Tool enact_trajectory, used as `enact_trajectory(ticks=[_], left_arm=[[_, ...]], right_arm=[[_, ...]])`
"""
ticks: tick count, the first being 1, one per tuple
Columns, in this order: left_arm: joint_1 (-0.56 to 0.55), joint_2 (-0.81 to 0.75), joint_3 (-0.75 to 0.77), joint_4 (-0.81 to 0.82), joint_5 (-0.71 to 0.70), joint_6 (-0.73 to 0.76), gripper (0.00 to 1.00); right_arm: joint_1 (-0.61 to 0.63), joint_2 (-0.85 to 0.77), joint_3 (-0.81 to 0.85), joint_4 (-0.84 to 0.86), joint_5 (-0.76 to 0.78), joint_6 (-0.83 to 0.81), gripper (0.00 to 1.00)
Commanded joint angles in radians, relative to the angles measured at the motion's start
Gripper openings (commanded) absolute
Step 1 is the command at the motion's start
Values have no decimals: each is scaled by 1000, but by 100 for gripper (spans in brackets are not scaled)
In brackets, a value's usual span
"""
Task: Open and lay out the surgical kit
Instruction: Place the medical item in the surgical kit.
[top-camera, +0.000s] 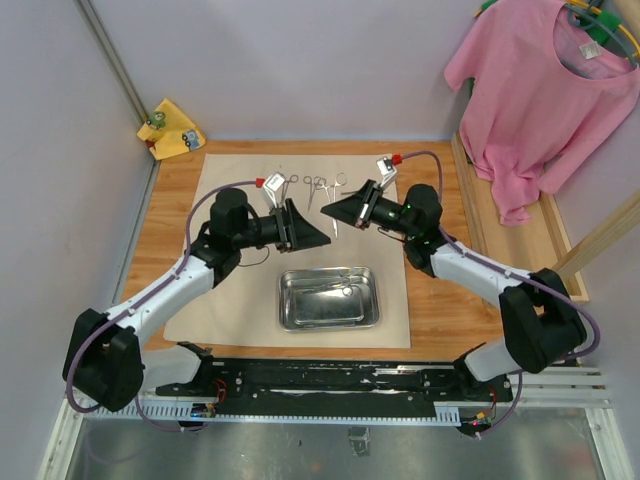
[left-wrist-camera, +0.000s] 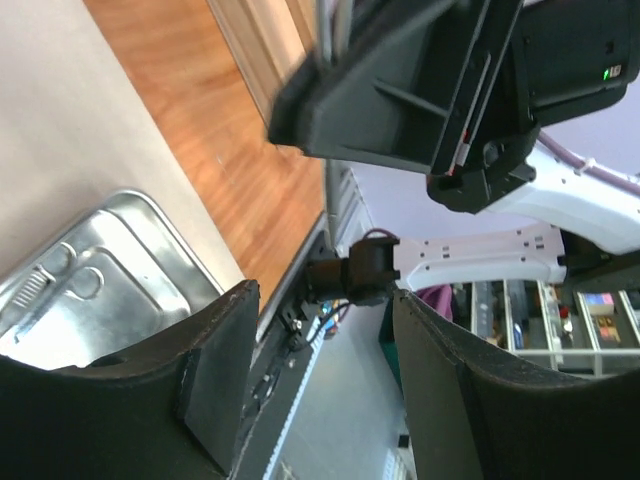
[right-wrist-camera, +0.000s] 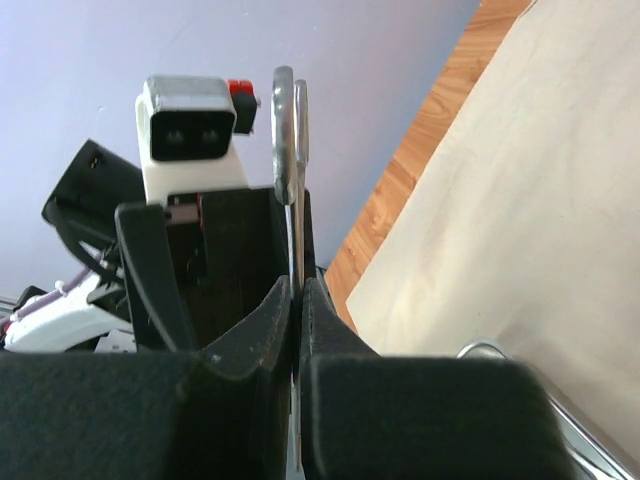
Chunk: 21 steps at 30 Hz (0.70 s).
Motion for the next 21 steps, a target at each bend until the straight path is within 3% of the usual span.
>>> enact_trajectory(ticks=[1,8,12,16,21], left_arm=[[-49,19,-40,180,-27,-75,60],[-49,48,-52,233,-47,-88,56],[-48,50,-58,245,-77,-91,45],[-48,42,-68,248,-97,-94,43],[-47,16,-123,325,-128,-147,28]], right_arm=[[60,70,46,184,114,63,1],[98,154,59,318,111,130,1],[103,171,52,362,112,155,1],[102,178,44,392,118,170,1],[101,191,23,444,143,199,1]])
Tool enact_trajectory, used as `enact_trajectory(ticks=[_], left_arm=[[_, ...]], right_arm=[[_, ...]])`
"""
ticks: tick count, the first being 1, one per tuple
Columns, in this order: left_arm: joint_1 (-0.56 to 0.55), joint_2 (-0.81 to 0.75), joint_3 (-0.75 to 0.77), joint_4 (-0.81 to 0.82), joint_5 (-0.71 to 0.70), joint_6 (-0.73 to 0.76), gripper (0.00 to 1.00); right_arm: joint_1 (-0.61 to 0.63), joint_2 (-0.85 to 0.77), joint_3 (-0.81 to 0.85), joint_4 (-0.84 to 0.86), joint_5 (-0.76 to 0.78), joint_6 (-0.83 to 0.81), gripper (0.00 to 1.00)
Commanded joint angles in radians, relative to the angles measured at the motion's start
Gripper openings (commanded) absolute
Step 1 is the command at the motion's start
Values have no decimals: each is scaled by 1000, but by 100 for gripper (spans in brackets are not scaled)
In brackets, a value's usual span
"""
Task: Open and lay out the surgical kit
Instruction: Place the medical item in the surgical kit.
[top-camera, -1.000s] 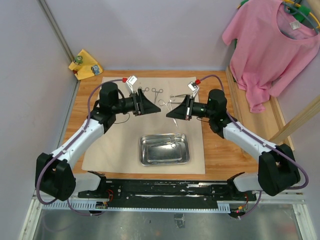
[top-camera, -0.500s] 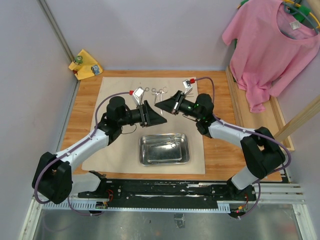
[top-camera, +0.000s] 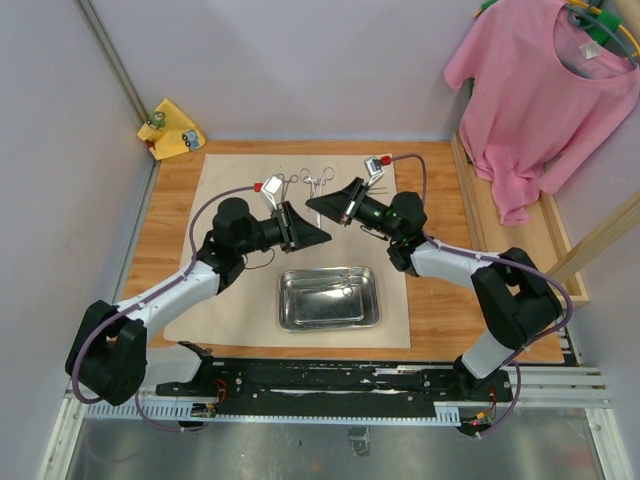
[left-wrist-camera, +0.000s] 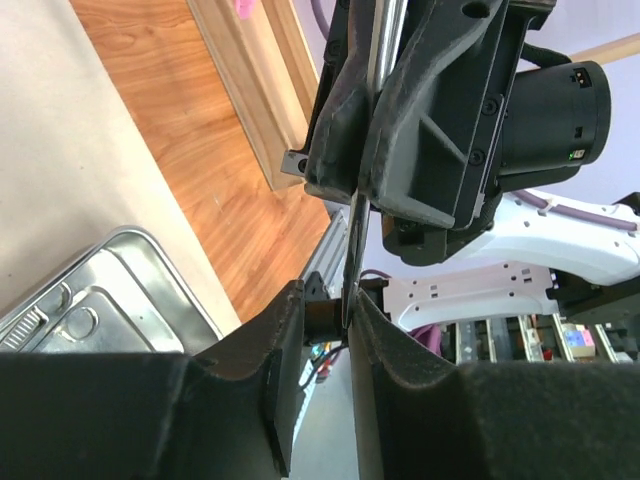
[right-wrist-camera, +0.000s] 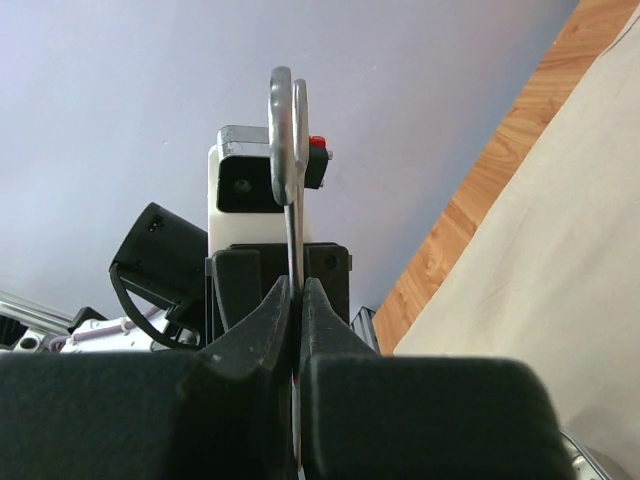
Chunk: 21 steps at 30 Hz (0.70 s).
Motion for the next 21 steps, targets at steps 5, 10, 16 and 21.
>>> enact_trajectory(ticks=[5,10,16,21], left_arm=[[5,-42,-53,98,-56,-46,23],[22,-58,-88,181,-69,-91,21],[31,-80,-118,228,-98,-116,26],[33,-74,-124,257,-93,-125,34]], right_arm=[[14,24,-6,133,41,48,1],[14,26,-14,139,49,56,1],[14,47,-23,169,53,84,1],[15,79,-30,220,58,125,1]])
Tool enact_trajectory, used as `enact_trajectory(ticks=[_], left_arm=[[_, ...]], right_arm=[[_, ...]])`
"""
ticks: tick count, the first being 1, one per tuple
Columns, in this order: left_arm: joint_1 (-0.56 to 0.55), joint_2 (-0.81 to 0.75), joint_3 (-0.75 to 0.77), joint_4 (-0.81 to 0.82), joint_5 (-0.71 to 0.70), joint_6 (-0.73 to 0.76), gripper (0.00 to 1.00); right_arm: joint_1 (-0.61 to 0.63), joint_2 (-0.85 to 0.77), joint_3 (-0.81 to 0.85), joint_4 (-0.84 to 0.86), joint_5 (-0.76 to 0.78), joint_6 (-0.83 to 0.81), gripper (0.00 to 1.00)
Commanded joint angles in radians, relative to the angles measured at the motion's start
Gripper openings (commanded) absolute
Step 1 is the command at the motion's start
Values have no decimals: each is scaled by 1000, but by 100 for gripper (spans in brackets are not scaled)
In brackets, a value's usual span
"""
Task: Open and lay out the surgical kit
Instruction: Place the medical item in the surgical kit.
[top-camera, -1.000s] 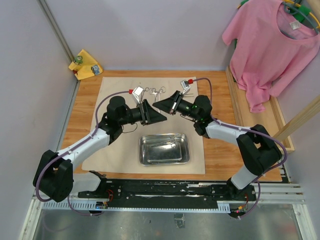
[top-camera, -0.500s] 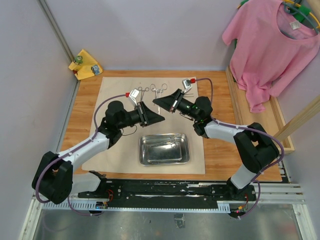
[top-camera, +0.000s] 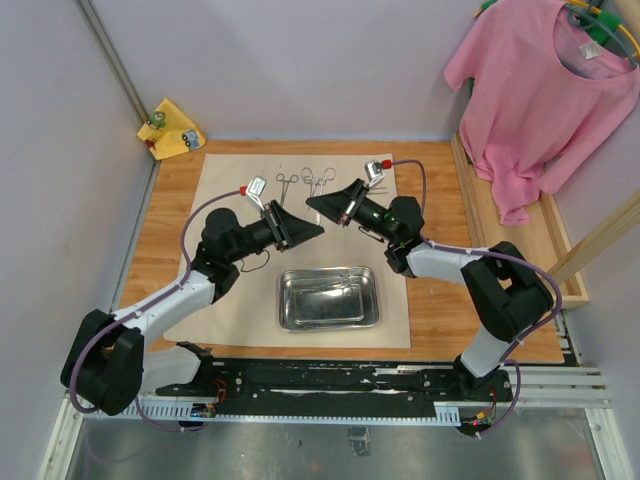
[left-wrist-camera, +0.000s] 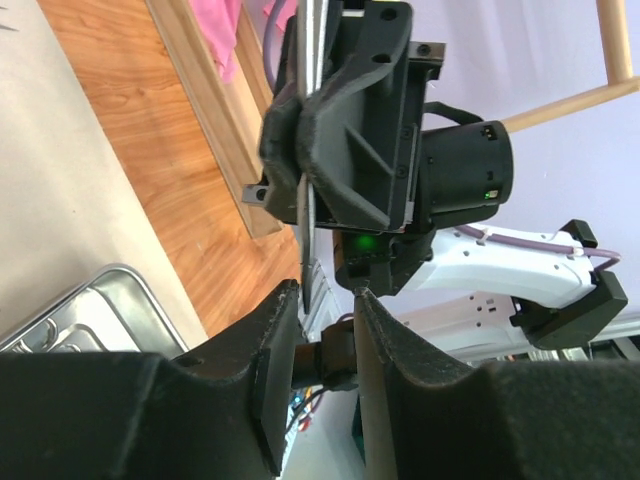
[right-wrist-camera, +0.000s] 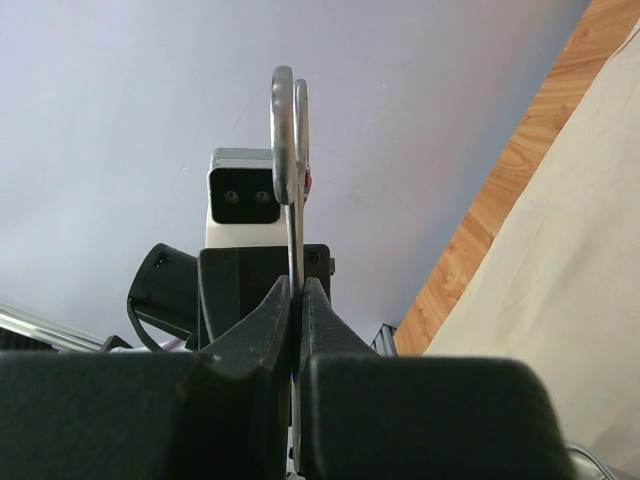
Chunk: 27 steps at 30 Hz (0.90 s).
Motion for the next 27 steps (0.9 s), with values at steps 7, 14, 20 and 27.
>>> enact_trajectory(ticks=[7,14,20,27], left_arm=[[6,-16,-15,82,-25,-18,30],[5,3,-26,116,-32,-32,22],[6,21,-32,151,-40,-43,1],[10,24,-14,114,-43,-13,1]], right_arm=[[17,35,-28,122,33,54,1],[19,43,-38,138,46,64,1],[19,49,-44,149,47,67,1],[18,58,-44,139,31,67,21]])
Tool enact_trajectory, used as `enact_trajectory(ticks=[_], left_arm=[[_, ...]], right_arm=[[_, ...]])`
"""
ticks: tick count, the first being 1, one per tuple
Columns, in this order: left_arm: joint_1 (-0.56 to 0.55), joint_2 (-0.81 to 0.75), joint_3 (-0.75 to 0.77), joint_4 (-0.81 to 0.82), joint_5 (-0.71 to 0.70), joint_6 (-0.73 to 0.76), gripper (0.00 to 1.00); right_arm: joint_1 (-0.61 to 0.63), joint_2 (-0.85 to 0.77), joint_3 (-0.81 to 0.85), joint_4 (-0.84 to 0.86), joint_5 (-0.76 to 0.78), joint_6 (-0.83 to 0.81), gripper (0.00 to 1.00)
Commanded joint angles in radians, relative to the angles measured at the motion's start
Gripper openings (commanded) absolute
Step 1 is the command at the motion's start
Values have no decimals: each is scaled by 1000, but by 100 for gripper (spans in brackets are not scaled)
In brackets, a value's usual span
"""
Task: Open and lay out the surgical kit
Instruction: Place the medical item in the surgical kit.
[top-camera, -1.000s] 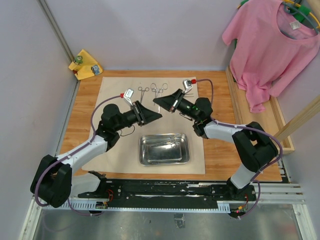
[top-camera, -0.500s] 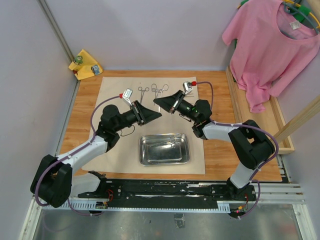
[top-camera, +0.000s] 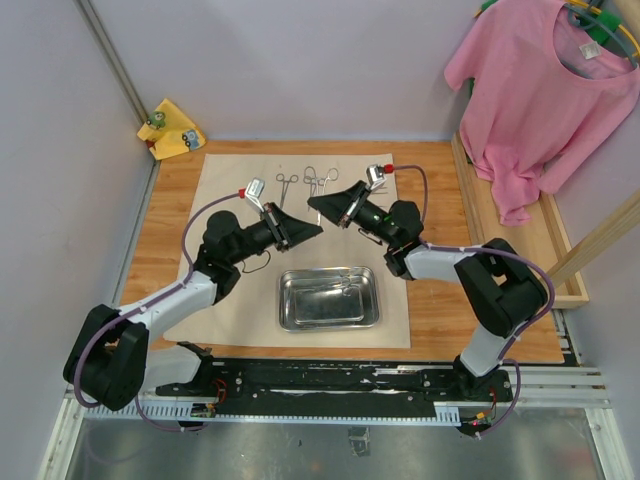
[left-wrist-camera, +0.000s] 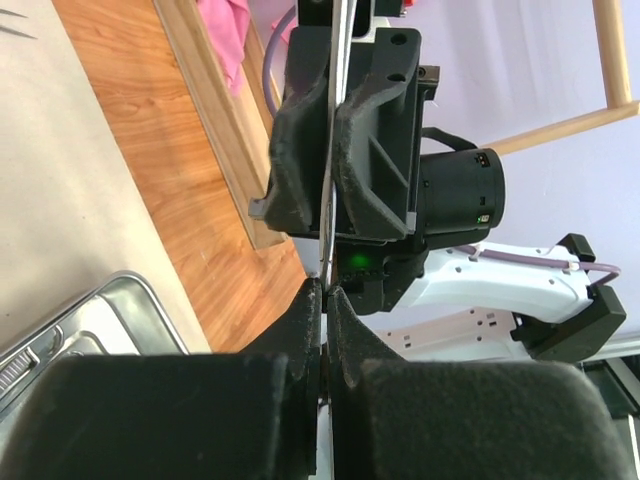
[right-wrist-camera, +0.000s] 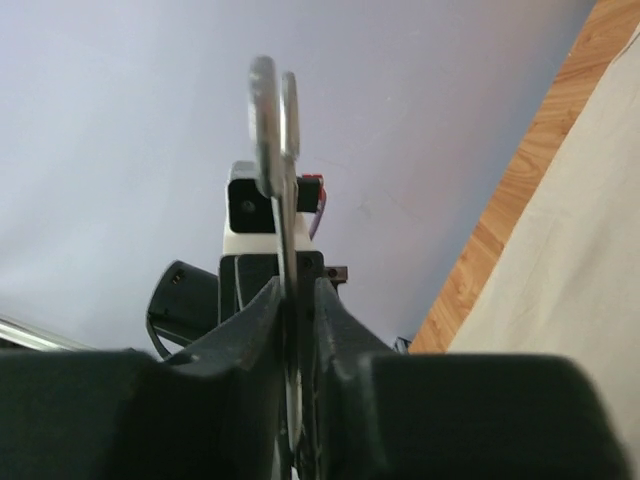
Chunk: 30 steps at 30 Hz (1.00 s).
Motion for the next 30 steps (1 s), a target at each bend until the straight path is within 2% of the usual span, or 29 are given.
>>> enact_trajectory(ticks=[1,10,13,17,22,25,30], left_arm=[[8,-3,20,31,-8,36,0],[124,41,97,-72,95,128,0],[179,88,136,-128,139,171,0],[267,188,193,-227,198,235,1],[362,347,244,-265,261,288,0],[405,425,250,-249,281,292,1],[464,532,253,-217,300,297,1]], right_arm=[[14,13,-19,40,-10,-4,29],[-59,-35,-129,4,-54,-3,81],[-112,-119,-198,-102,-86,-51,87],[-201,-338,-231,-435,-131,-243,90],[-260,-569,-149,-894,-137,-496,95],[-282,-643,-88,-1086,-150,-605,96],[-296,-743,-41,-1306,-160,-761,99]])
